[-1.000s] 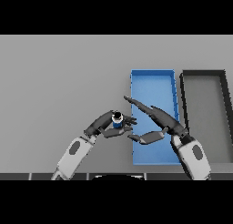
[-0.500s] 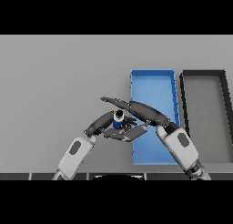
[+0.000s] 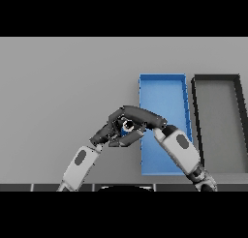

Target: Pick up the blue pipe and place it into the blue bin.

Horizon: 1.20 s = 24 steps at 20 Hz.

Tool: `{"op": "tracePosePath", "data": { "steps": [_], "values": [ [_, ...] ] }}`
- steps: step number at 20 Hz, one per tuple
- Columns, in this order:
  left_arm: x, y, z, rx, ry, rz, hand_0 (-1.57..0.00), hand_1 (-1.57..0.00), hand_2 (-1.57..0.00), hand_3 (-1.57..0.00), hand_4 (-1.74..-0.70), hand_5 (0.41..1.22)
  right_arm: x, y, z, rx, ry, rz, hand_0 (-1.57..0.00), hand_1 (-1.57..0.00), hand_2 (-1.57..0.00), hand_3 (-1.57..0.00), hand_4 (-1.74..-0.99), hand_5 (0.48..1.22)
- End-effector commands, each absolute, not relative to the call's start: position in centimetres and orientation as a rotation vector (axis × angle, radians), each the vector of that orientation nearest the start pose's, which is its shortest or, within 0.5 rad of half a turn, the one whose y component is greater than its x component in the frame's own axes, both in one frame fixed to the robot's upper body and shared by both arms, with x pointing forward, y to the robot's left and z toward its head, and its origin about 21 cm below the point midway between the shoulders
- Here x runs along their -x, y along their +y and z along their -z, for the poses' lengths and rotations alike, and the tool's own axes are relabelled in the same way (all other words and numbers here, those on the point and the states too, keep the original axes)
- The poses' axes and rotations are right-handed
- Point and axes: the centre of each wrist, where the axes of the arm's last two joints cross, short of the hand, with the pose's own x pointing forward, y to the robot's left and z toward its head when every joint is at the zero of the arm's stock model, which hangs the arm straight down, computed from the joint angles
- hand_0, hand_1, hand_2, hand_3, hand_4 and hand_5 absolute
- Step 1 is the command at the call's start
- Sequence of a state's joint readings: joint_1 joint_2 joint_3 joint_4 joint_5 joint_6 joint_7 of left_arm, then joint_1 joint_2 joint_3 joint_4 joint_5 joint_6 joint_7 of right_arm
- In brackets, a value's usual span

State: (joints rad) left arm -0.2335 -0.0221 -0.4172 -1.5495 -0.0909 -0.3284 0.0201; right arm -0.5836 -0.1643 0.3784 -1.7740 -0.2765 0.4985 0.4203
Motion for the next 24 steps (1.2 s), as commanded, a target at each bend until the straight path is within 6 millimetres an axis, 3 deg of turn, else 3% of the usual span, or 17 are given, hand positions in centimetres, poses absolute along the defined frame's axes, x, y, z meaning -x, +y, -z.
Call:
{"op": "tracePosePath", "data": {
  "steps": [1, 3, 6, 9, 14, 15, 16, 19, 21, 24],
  "values": [
    [-26.8, 9.5, -4.8, 0.568, -1.650, 0.769, -1.57, -1.57, -1.57, -1.52, -1.68, 1.221, -28.6, -10.4, -18.5, -0.638, -1.649, -1.153, -1.22, -1.22, -1.23, -1.02, -1.581, 0.650],
    [-26.7, 9.4, -4.8, 0.606, -1.652, 0.751, -1.57, -1.57, -1.57, -1.50, -1.70, 1.221, -28.4, -10.3, -18.4, -0.684, -1.663, -1.132, -1.34, -1.34, -1.35, -1.19, -1.628, 0.856],
    [-26.8, 9.6, -4.9, 0.613, -1.648, 0.746, -1.57, -1.57, -1.57, -1.44, -1.72, 1.221, -28.2, -10.1, -18.3, -0.679, -1.698, -1.150, -1.45, -1.45, -1.46, -1.36, -1.680, 1.034],
    [-27.1, 9.8, -5.0, 0.603, -1.653, 0.772, -1.57, -1.57, -1.57, -1.43, -1.73, 1.221, -28.0, -10.1, -17.8, -0.695, -1.750, -1.161, -1.51, -1.51, -1.51, -1.46, -1.710, 1.125],
    [-27.4, 10.0, -5.0, 0.541, -1.721, 0.773, -1.57, -1.57, -1.57, -1.45, -1.72, 1.221, -27.7, -9.9, -17.7, -0.680, -1.788, -1.106, -1.55, -1.55, -1.55, -1.54, -1.731, 1.190],
    [-27.1, 10.1, -5.0, 0.522, -1.734, 0.784, -1.46, -1.34, -1.29, -1.17, -1.60, 1.221, -27.4, -9.8, -17.7, -0.675, -1.810, -1.100, -1.56, -1.56, -1.56, -1.54, -1.733, 1.196],
    [-27.0, 10.1, -4.9, 0.536, -1.715, 0.804, -1.17, -1.07, -1.03, -0.93, -1.47, 1.221, -27.3, -9.6, -17.8, -0.667, -1.804, -1.105, -1.56, -1.56, -1.56, -1.55, -1.734, 1.201],
    [-27.3, 11.0, -5.3, 0.526, -1.673, 0.891, -0.60, -0.55, -0.53, -0.48, -1.21, 1.221, -27.2, -9.4, -18.0, -0.657, -1.773, -1.100, -1.56, -1.56, -1.56, -1.56, -1.738, 1.211],
    [-27.0, 11.0, -4.8, 0.498, -1.644, 0.919, -0.38, -0.35, -0.34, -0.30, -1.08, 1.029, -27.0, -9.2, -17.8, -0.621, -1.743, -1.110, -1.57, -1.57, -1.57, -1.56, -1.739, 1.214],
    [-27.0, 11.0, -5.1, 0.486, -1.617, 0.881, -0.20, -0.18, -0.17, -0.16, -1.00, 0.770, -27.2, -9.3, -17.7, -0.590, -1.752, -1.113, -1.57, -1.57, -1.57, -1.57, -1.740, 1.218]
  ]
}}
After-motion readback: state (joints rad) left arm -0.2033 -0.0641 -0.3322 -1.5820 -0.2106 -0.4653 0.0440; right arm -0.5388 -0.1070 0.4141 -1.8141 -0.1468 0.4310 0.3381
